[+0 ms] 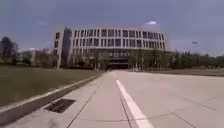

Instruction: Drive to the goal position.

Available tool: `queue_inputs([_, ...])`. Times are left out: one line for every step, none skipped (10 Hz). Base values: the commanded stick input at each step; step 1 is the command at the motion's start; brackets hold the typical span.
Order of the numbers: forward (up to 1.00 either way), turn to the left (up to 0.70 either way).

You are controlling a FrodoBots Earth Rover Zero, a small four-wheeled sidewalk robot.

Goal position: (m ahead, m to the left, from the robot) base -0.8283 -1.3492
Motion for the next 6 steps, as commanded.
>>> queue_inputs([0.70,0.00])
queue_inputs([0.70,0.00])
queue_inputs([0.70,0.00])
queue_inputs([0.70,0.00])
queue_inputs([0.70,0.00])
queue_inputs([0.70,0.00])
